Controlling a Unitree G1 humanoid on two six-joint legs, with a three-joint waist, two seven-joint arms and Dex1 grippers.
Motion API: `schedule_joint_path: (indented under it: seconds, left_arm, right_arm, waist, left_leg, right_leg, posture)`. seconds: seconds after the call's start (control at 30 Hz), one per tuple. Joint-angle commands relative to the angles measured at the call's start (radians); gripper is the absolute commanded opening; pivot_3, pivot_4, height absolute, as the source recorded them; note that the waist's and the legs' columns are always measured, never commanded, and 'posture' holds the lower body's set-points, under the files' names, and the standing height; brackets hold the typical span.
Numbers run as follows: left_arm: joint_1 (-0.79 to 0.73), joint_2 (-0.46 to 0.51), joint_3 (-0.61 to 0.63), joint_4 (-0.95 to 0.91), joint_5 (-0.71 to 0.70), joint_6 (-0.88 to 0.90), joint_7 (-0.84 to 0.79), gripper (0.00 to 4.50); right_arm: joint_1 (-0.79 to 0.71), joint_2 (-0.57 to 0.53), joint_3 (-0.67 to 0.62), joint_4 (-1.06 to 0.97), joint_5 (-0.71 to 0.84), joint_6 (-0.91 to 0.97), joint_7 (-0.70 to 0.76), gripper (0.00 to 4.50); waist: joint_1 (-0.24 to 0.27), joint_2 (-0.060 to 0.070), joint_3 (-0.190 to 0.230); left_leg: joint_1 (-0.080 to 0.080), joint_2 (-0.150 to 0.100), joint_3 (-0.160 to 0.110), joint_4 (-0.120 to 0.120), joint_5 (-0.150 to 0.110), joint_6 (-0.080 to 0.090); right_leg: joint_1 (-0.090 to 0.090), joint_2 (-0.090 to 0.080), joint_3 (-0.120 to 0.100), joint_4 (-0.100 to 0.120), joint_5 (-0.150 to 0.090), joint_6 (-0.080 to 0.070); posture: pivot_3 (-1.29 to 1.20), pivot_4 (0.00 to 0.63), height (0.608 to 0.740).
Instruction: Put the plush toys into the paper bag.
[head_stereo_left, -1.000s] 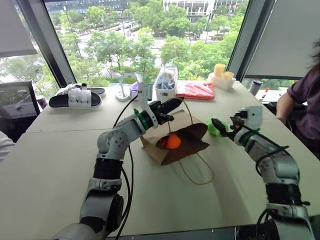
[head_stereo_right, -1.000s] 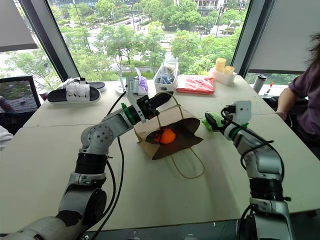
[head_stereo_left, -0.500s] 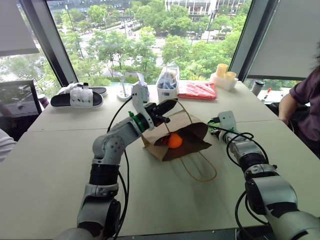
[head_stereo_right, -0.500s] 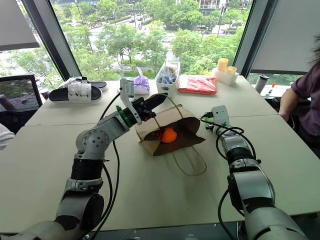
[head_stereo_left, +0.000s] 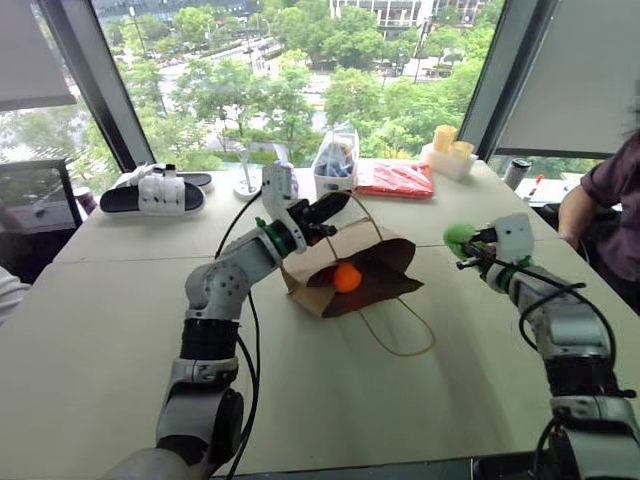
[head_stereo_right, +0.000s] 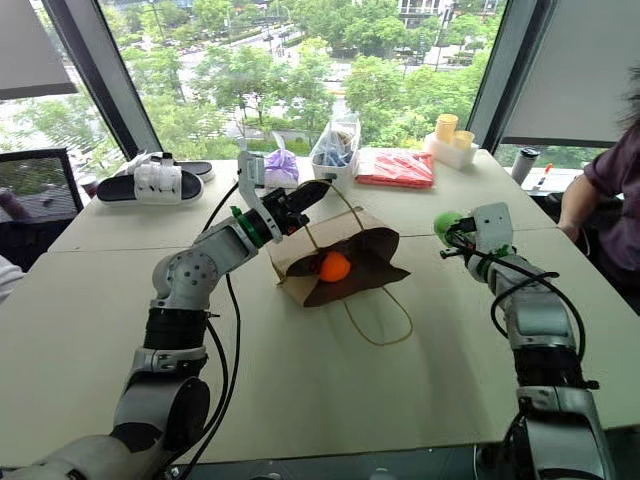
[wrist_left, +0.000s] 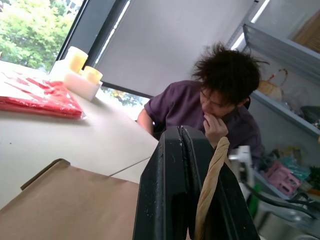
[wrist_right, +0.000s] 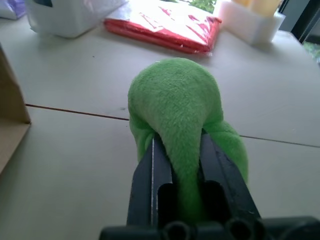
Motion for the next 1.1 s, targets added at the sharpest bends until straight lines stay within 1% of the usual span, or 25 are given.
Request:
schedule_joint_path:
  seconds: [0.03, 0.1, 0.13, 0.17, 0.23, 0.3, 0.37, 0.47, 0.53, 0.57, 0.63, 0.73, 0.83, 0.9, 0.93, 1.03, 1.1]
  left_arm:
    - [-0.046, -0.005, 0.017, 0.026, -0.021, -0.016, -0.036, 0.0]
    - [-0.053, -0.008, 0.021, 0.039, -0.028, -0.014, -0.045, 0.0]
    - [-0.055, -0.011, 0.022, 0.043, -0.034, -0.012, -0.051, 0.0]
    - [-0.055, -0.014, 0.02, 0.042, -0.038, -0.011, -0.062, 0.0]
    - [-0.05, -0.018, 0.005, 0.038, -0.031, -0.016, -0.087, 0.0]
    - [-0.041, -0.019, -0.016, 0.027, -0.017, -0.019, -0.104, 0.0]
    - [-0.038, -0.022, -0.014, 0.008, -0.035, -0.002, -0.114, 0.0]
    - [-0.034, -0.032, -0.005, -0.017, -0.055, 0.007, -0.113, 0.0]
    - [-0.032, -0.043, 0.006, -0.028, -0.068, 0.006, -0.1, 0.0]
    - [-0.029, -0.048, 0.01, -0.036, -0.072, 0.004, -0.095, 0.0]
    - [-0.015, -0.048, -0.002, -0.061, -0.064, -0.008, -0.103, 0.0]
    - [0.001, -0.054, 0.001, -0.091, -0.076, -0.005, -0.099, 0.0]
    - [0.002, -0.065, 0.032, -0.096, -0.09, -0.012, -0.062, 0.0]
    - [-0.006, -0.065, 0.057, -0.081, -0.093, -0.026, -0.031, 0.0]
    - [-0.008, -0.061, 0.06, -0.076, -0.087, -0.033, -0.026, 0.0]
    - [-0.009, -0.048, 0.049, -0.076, -0.071, -0.043, -0.03, 0.0]
    - [-0.016, -0.05, 0.046, -0.071, -0.076, -0.044, -0.026, 0.0]
  right_arm:
    - [0.147, -0.072, -0.118, -0.405, 0.292, 0.249, 0.118, 0.03]
    - [0.199, -0.08, -0.143, -0.519, 0.424, 0.331, 0.133, 0.03]
    - [0.198, -0.064, -0.144, -0.545, 0.474, 0.364, 0.11, 0.03]
    - [0.185, -0.041, -0.125, -0.557, 0.502, 0.379, 0.082, 0.03]
    - [0.149, -0.002, -0.075, -0.548, 0.509, 0.392, 0.027, 0.03]
    - [0.101, 0.033, -0.003, -0.511, 0.473, 0.382, -0.014, 0.03]
    - [0.038, 0.083, 0.071, -0.445, 0.422, 0.354, -0.056, 0.03]
    - [-0.048, 0.13, 0.191, -0.312, 0.311, 0.291, -0.09, 0.03]
    - [-0.115, 0.155, 0.265, -0.197, 0.229, 0.265, -0.119, 0.03]
    - [-0.149, 0.165, 0.296, -0.14, 0.188, 0.25, -0.134, 0.03]
    - [-0.227, 0.209, 0.32, -0.027, 0.129, 0.22, -0.169, 0.03]
    - [-0.289, 0.251, 0.352, 0.054, 0.087, 0.188, -0.156, 0.03]
    - [-0.293, 0.273, 0.379, 0.072, 0.075, 0.167, -0.107, 1.23]
    - [-0.286, 0.279, 0.389, 0.072, 0.058, 0.159, -0.098, 2.36]
    - [-0.283, 0.282, 0.389, 0.071, 0.052, 0.157, -0.094, 2.83]
    - [-0.276, 0.29, 0.381, 0.058, 0.043, 0.154, -0.087, 4.41]
    - [-0.234, 0.268, 0.335, -0.038, 0.085, 0.179, -0.063, 4.48]
  waist:
    - [0.001, 0.0, 0.0]
    - [0.001, -0.001, 0.0]
    - [0.0, -0.001, 0.0]
    - [0.0, -0.001, 0.0]
    - [0.002, -0.002, 0.001]
    - [0.005, -0.002, 0.001]
    - [0.004, -0.002, 0.001]
    - [0.004, -0.002, 0.001]
    - [0.003, -0.002, 0.0]
    - [0.002, -0.002, 0.0]
    - [0.001, -0.002, 0.0]
    - [0.001, -0.002, 0.0]
    - [0.002, -0.002, 0.0]
    - [0.002, -0.002, 0.0]
    - [0.002, -0.002, 0.0]
    - [0.001, -0.002, 0.0]
    - [0.003, -0.002, 0.0]
  left_leg:
    - [0.0, 0.0, 0.0, 0.0, 0.0, 0.001]
    - [0.002, 0.001, 0.001, 0.002, -0.005, 0.008]
    - [0.003, 0.001, 0.001, 0.003, -0.005, 0.009]
    - [0.004, 0.001, 0.001, 0.003, -0.005, 0.009]
    - [0.004, 0.001, 0.002, 0.004, -0.005, 0.009]
    - [0.004, 0.001, 0.002, 0.005, -0.005, 0.009]
    - [0.004, 0.001, 0.001, 0.005, -0.005, 0.008]
    - [0.003, 0.0, 0.001, 0.004, -0.004, 0.007]
    - [0.002, 0.0, 0.001, 0.004, 0.0, 0.001]
    - [0.001, 0.0, 0.001, 0.003, 0.0, 0.0]
    - [0.001, 0.0, 0.001, 0.002, 0.0, 0.0]
    - [0.0, 0.0, 0.002, 0.001, 0.0, 0.0]
    - [0.0, 0.0, 0.002, 0.001, 0.0, 0.0]
    - [0.0, 0.0, 0.001, 0.001, 0.0, 0.0]
    - [0.0, 0.0, 0.001, 0.001, 0.0, 0.0]
    - [0.0, 0.0, 0.001, 0.002, 0.0, 0.0]
    - [0.0, 0.0, 0.001, 0.002, 0.0, -0.001]
  right_leg:
    - [0.001, 0.0, 0.0, -0.001, 0.0, 0.0]
    - [0.005, 0.001, -0.001, -0.001, 0.0, 0.0]
    - [0.005, 0.001, 0.0, -0.001, 0.0, 0.0]
    - [0.006, 0.001, 0.0, -0.001, 0.0, 0.0]
    - [0.007, 0.0, 0.0, -0.001, 0.0, 0.0]
    - [0.007, 0.0, 0.0, -0.001, 0.0, 0.0]
    - [0.007, 0.001, 0.0, -0.001, 0.0, 0.0]
    - [0.004, 0.0, 0.0, 0.001, 0.001, -0.001]
    - [0.002, 0.0, 0.0, 0.001, 0.001, -0.001]
    - [0.001, 0.0, 0.0, 0.001, 0.001, -0.001]
    - [0.0, 0.0, 0.0, 0.001, 0.001, -0.001]
    - [-0.002, 0.0, 0.001, 0.002, 0.001, -0.001]
    - [-0.002, 0.0, 0.001, 0.003, 0.001, -0.001]
    - [-0.002, 0.0, 0.001, 0.003, 0.001, -0.001]
    - [-0.002, 0.0, 0.001, 0.002, 0.001, -0.001]
    - [-0.002, 0.0, 0.001, 0.003, 0.001, -0.001]
    - [-0.002, 0.0, 0.001, 0.003, 0.001, -0.001]
  posture:
    - [0.0, 0.15, 0.74]
    - [0.0, 0.15, 0.74]
    - [0.0, 0.15, 0.74]
    - [0.0, 0.15, 0.74]
    - [0.0, 0.15, 0.74]
    - [0.0, 0.15, 0.74]
    - [0.0, 0.15, 0.74]
    - [0.0, 0.15, 0.74]
    - [0.0, 0.15, 0.74]
    - [0.0, 0.15, 0.74]
    - [0.0, 0.15, 0.74]
    - [0.0, 0.15, 0.74]
    - [0.0, 0.15, 0.74]
    - [0.0, 0.15, 0.74]
    - [0.0, 0.15, 0.74]
    - [0.0, 0.15, 0.74]
    - [0.0, 0.15, 0.74]
